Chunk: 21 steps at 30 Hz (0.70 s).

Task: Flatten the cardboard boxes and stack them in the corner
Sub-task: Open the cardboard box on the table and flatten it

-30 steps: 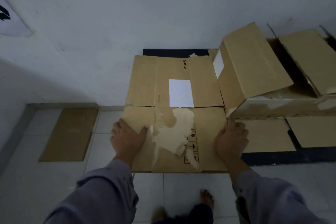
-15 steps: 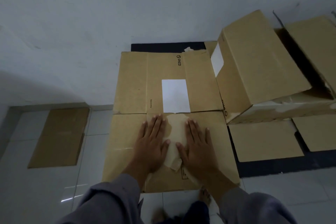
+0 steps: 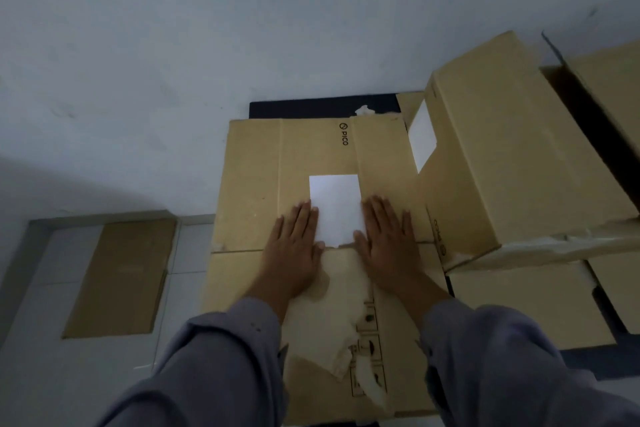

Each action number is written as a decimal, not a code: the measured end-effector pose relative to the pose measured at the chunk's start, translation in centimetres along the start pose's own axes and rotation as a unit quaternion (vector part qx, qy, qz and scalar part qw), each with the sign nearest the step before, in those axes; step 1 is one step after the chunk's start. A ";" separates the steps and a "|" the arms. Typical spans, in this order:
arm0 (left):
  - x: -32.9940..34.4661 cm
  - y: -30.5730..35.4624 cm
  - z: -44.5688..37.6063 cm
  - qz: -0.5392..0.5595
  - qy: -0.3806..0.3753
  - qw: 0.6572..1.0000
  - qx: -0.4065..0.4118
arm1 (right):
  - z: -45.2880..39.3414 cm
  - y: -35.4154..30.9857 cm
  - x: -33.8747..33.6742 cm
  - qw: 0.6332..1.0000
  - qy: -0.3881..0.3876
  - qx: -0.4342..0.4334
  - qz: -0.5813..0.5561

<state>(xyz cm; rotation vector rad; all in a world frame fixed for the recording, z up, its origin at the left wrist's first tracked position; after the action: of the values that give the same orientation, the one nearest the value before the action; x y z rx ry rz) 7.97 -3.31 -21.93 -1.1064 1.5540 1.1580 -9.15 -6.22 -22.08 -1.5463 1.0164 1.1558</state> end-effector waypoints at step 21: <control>3.0 -2.3 -11.8 -0.014 0.033 0.998 -0.042 | -13.4 0.8 0.8 0.996 0.084 0.027 0.024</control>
<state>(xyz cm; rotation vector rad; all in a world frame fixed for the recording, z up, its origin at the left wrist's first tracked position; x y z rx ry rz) 7.94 -15.63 -23.11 -1.2304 1.5471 1.1866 -6.92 -19.50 -21.19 -1.6029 1.1925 1.0355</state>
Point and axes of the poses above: each hand's wrist, its own z-axis away from the middle knuckle, its own x-axis out of the palm, y = z × x, the point moved 7 cm from there along -z, towards the middle knuckle, and after that the axes turned 13 degrees about y, right-handed, at the moved point
